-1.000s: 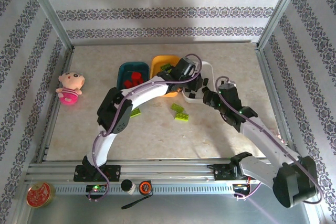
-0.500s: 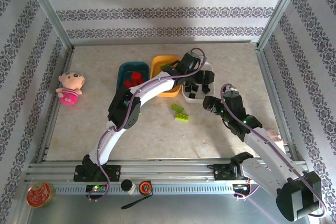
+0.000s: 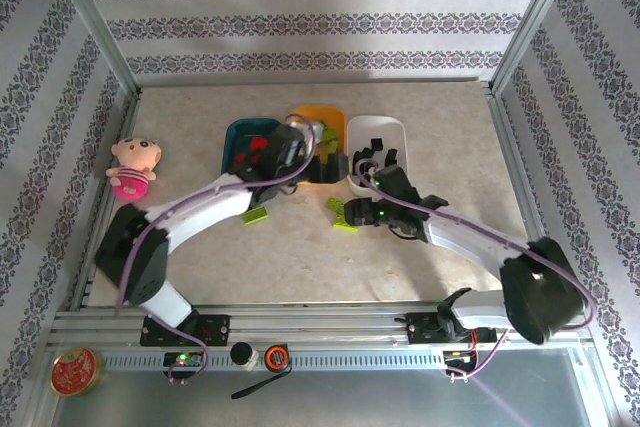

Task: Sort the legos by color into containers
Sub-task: Place the lego in the container, then pick up the lego from the center of the table.

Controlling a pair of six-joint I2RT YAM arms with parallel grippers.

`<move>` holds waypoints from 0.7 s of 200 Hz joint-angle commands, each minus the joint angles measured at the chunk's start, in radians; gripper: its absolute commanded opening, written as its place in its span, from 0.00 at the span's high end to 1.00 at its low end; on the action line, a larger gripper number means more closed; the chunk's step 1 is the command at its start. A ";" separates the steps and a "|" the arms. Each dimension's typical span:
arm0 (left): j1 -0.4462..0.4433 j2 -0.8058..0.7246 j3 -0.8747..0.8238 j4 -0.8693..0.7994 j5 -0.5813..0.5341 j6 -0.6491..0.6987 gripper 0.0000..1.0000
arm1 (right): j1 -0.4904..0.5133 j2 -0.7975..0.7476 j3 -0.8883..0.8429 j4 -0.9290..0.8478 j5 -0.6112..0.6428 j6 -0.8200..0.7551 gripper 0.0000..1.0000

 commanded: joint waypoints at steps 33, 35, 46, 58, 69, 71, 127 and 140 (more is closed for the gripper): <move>0.007 -0.331 -0.289 -0.074 -0.165 -0.021 0.00 | 0.023 0.176 0.107 -0.003 -0.042 -0.058 0.22; 0.007 -0.339 -0.297 -0.079 -0.169 -0.021 0.00 | 0.027 0.180 0.109 -0.005 -0.044 -0.058 0.22; 0.007 -0.377 -0.326 -0.096 -0.188 -0.026 0.00 | 0.051 0.193 0.113 -0.016 -0.048 -0.058 0.23; 0.008 -0.405 -0.348 -0.109 -0.204 -0.026 0.00 | 0.079 0.203 0.112 -0.030 -0.042 -0.053 0.25; 0.008 -0.418 -0.358 -0.118 -0.217 -0.026 0.00 | 0.103 0.211 0.110 -0.050 -0.024 -0.046 0.28; 0.008 -0.420 -0.360 -0.119 -0.218 -0.026 0.00 | 0.108 0.211 0.110 -0.053 -0.020 -0.045 0.28; 0.018 -0.398 -0.358 -0.113 -0.227 -0.018 0.00 | 0.212 0.244 0.128 -0.164 0.136 -0.029 0.36; 0.020 -0.388 -0.359 -0.107 -0.220 -0.022 0.00 | 0.228 0.275 0.154 -0.191 0.171 -0.031 0.40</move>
